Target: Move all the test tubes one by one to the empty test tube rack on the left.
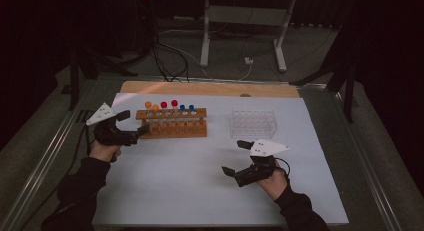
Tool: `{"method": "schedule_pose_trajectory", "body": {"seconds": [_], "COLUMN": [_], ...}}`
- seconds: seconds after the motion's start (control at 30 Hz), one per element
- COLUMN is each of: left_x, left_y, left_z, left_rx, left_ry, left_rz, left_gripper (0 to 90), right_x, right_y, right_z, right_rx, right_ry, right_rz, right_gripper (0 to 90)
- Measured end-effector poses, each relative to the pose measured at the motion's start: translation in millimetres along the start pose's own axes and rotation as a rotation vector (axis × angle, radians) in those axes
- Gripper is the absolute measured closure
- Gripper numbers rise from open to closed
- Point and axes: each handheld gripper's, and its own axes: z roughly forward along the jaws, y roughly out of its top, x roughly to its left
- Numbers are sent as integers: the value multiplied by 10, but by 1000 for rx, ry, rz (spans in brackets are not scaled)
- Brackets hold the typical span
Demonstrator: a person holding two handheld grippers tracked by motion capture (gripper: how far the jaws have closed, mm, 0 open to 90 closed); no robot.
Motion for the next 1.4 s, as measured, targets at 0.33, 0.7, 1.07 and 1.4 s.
{"method": "schedule_pose_trajectory", "body": {"seconds": [0.33,0.7,1.07,1.4], "left_x": [-315,-623,-854,-842], "left_y": [-296,-603,-822,-905], "left_z": [-58,-53,-96,-128], "left_rx": [47,96,153,146], "left_ry": [-90,-160,-173,-141], "left_rz": [10,36,101,122], "left_gripper": [11,11,11,11], "right_x": [5,1,9,-11], "right_y": [1,-3,-3,-12], "right_z": [0,-7,-15,-45], "right_rx": [1,-2,-2,-15], "right_ry": [-1,-2,-3,-5], "right_rz": [-3,0,-7,4], "right_gripper": [0,0,0,0]}}
